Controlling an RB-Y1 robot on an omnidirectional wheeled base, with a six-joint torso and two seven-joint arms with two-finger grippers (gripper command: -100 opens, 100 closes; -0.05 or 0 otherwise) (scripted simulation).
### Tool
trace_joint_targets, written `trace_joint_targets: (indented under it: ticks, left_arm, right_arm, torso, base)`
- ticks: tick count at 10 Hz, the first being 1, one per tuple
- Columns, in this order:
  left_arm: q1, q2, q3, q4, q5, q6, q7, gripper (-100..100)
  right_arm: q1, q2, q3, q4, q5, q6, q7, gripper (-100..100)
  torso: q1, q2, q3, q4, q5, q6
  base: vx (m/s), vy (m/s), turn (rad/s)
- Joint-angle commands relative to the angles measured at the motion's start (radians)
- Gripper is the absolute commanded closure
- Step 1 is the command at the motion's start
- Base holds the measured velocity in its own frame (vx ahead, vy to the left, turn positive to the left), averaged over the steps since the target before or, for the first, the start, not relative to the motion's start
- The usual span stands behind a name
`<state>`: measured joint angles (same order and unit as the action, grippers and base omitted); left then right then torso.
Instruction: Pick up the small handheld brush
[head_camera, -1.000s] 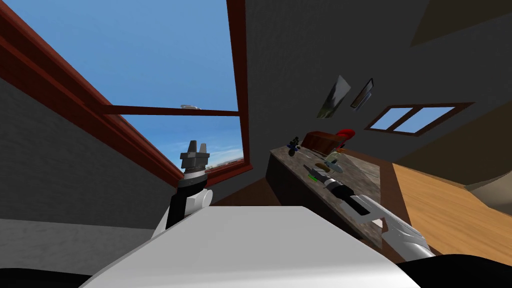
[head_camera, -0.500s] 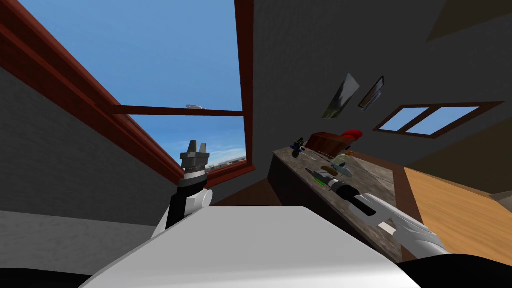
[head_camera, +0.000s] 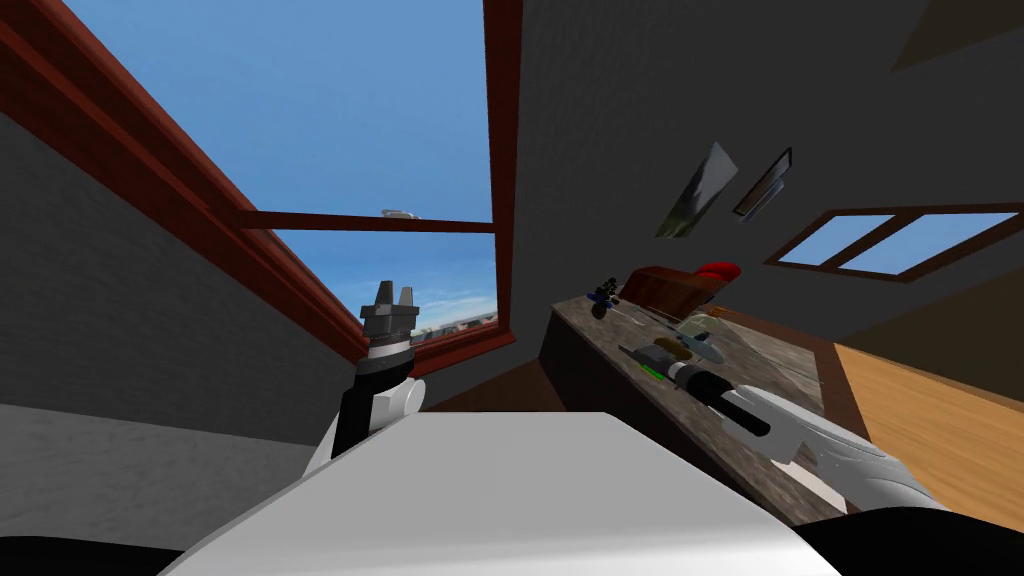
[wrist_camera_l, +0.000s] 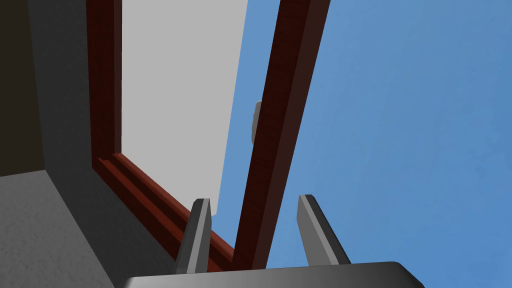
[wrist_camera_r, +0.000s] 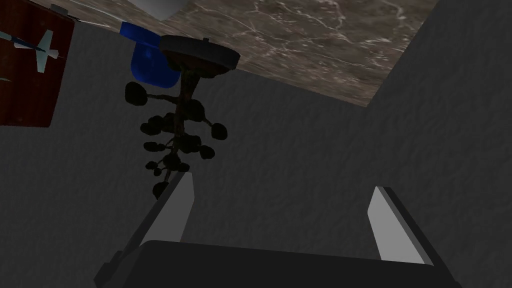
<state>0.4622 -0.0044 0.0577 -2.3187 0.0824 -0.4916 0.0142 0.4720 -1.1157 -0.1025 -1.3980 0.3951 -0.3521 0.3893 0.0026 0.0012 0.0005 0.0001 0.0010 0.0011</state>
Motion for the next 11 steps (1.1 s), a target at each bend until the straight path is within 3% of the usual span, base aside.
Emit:
trace_joint_targets:
  ticks: [1, 2, 4, 5, 7, 8, 11]
  left_arm:
    - [0.000, 0.000, 0.000, 0.000, 0.000, 0.000, 0.000, 0]
    - [0.000, 0.000, 0.000, 0.000, 0.000, 0.000, 0.000, 0]
    - [0.000, 0.000, 0.000, 0.000, 0.000, 0.000, 0.000, 0]
    - [0.000, 0.000, 0.000, 0.000, 0.000, 0.000, 0.000, 0]
    - [0.000, 0.000, 0.000, 0.000, 0.000, 0.000, 0.000, 0]
    - [0.000, 0.000, 0.000, 0.000, 0.000, 0.000, 0.000, 0]
    - [0.000, 0.000, 0.000, 0.000, 0.000, 0.000, 0.000, 0]
  right_arm:
    - [0.019, -0.050, 0.021, 0.024, 0.022, -0.002, 0.015, -100]
    - [0.019, -0.064, 0.021, 0.024, 0.022, -0.002, 0.015, -100]
    - [0.039, -0.130, 0.069, 0.065, 0.061, 0.002, 0.041, -100]
    - [0.039, -0.145, 0.069, 0.065, 0.061, 0.002, 0.041, -100]
    - [0.060, -0.211, 0.118, 0.097, 0.094, 0.005, 0.064, -100]
    - [0.060, -0.213, 0.118, 0.097, 0.094, 0.005, 0.064, -100]
    - [0.092, -0.286, 0.185, 0.132, 0.133, 0.007, 0.091, -100]
  torso:
    - [0.000, 0.000, 0.000, 0.000, 0.000, 0.000]
    - [0.000, 0.000, 0.000, 0.000, 0.000, 0.000]
    - [-0.001, 0.001, 0.000, 0.000, 0.000, 0.000]
    - [-0.001, 0.000, 0.000, 0.000, 0.000, 0.000]
    - [-0.002, 0.001, 0.001, 0.000, -0.001, 0.000]
    - [-0.002, 0.001, 0.001, 0.000, -0.001, 0.000]
    - [-0.003, 0.001, 0.001, 0.000, -0.001, 0.000]
  base:
    - [0.024, 0.027, 0.048]
    - [0.017, 0.017, 0.024]
    - [0.023, 0.012, 0.058]
    - [0.018, 0.005, 0.018]
    - [0.015, 0.000, 0.039]
    - [0.009, -0.004, 0.015]
    - [0.011, -0.015, 0.027]
